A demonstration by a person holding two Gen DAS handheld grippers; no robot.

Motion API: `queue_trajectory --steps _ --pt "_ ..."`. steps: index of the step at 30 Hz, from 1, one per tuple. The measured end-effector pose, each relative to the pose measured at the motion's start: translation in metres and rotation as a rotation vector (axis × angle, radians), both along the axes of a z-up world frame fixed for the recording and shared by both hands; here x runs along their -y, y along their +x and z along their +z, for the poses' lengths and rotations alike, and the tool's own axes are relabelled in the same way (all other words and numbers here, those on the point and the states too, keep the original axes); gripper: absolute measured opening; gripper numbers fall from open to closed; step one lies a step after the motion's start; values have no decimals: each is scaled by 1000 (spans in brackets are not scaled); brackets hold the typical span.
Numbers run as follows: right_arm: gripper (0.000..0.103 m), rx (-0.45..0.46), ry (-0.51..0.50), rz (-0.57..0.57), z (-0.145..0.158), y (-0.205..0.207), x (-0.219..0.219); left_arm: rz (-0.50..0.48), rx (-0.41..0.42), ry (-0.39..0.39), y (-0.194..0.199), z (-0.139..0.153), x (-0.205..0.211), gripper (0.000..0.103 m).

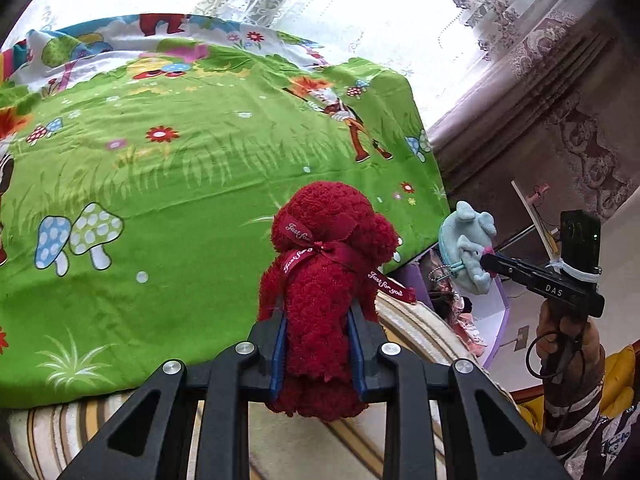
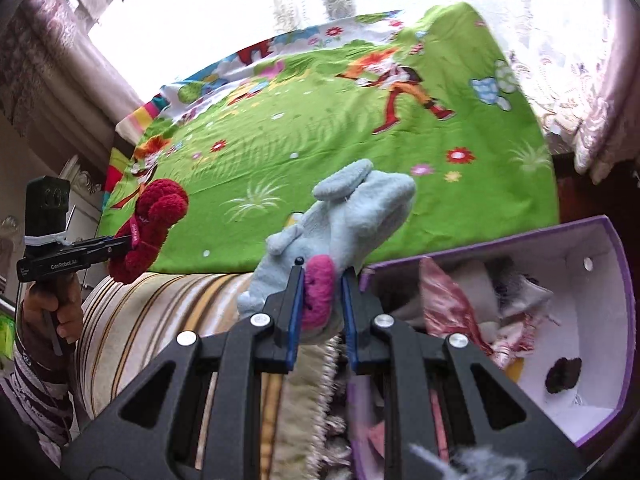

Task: Organize soft objects
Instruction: 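Carry both toys into the box and open the right tool, then the left tool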

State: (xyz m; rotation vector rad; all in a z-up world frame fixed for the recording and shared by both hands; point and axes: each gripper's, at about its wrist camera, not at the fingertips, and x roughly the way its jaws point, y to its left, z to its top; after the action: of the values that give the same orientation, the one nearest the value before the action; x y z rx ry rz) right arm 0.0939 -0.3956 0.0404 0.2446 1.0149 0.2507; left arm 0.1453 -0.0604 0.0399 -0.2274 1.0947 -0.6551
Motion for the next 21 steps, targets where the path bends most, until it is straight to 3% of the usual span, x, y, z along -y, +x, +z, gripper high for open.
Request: queue_trajectory --steps 4,10,21 --pt "22 -29 16 -92 -11 -21 48 -61 17 -21 -6 10 38 27" --pt "22 -63 65 -132 -47 -37 74 -142 46 -24 -19 23 101 27" --pt "22 -172 14 -4 -106 -27 88 -175 -13 32 -49 10 196 27"
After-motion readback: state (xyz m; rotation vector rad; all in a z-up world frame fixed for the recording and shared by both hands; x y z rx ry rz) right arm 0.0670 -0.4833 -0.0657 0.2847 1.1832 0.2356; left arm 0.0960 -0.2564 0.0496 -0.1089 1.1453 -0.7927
